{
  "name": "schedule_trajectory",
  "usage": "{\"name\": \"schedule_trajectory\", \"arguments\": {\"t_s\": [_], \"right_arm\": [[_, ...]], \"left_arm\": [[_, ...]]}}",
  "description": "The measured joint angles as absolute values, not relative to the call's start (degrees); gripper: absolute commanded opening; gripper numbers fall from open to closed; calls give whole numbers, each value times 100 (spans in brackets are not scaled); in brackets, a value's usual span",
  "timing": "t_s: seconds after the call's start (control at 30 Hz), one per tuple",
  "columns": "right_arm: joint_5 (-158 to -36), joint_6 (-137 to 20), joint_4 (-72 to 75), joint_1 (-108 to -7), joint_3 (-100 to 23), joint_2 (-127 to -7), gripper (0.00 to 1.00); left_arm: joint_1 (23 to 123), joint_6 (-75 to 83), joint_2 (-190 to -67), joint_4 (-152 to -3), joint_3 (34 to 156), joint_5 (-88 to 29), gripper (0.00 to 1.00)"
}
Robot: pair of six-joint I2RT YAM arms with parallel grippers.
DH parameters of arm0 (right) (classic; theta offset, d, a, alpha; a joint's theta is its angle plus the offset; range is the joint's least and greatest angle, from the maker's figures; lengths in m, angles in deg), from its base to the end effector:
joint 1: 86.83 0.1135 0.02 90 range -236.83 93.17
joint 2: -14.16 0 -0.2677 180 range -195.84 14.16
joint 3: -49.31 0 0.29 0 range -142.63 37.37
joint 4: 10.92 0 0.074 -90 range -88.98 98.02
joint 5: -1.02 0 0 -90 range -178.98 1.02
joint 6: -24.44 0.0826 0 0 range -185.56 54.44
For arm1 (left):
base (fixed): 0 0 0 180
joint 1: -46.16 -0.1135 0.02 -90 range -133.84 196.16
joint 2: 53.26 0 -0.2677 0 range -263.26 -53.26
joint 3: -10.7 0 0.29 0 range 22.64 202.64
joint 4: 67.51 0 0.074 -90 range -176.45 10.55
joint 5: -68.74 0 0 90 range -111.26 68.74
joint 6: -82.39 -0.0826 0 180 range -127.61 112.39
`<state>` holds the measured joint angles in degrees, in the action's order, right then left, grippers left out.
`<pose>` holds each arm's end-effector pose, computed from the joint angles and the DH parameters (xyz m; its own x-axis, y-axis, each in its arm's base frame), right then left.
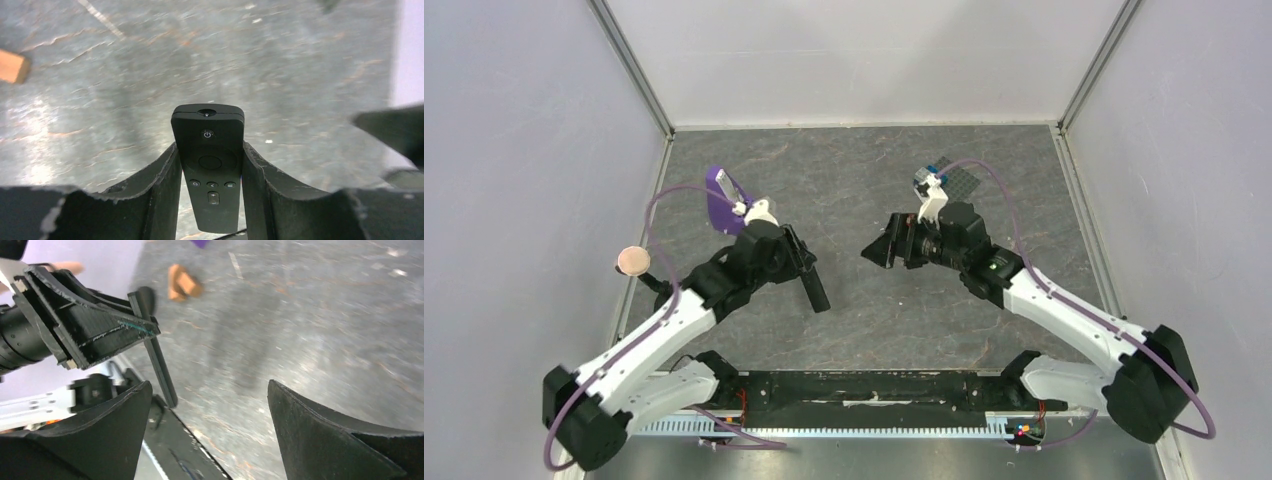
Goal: Load the batteries into the remote control
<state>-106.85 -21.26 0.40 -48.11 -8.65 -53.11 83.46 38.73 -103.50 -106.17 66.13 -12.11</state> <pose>0.2538 0.2359 0.2597 -0.7690 0.2354 -0.5943 -0.3944 0.5568 0.7310 0.2206 -0.1516 0.2597 -0.6594 -0.3956 -0.6393 0.0228 0.8395 -0.5429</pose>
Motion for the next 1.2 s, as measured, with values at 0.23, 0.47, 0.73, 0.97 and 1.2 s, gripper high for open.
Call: {"name": "schedule_trajectory", "arguments": {"t_s": [0.23, 0.47, 0.73, 0.97, 1.2], "right_arm": [[-9668, -2566, 1152, -4815, -393, -4718, 87], [-9246, -2703, 1684, -4815, -273, -4471, 86], [-9102, -2734, 1996, -4815, -273, -4347, 87], [-9041, -2797, 2258, -4815, -299, -4200, 87], [-8551, -2970, 2814, -4804, -559, -3901, 92]], "left_arm": [[8278, 3677, -12193, -10879, 6840, -927, 2], [8151, 3594, -13633, -10757, 7345, -932, 15], [8149, 3578, -14341, -10648, 7481, -929, 59], [8149, 3552, -14400, -10639, 7481, -934, 78], [8149, 3552, -13384, -10954, 7481, -984, 80]]}}
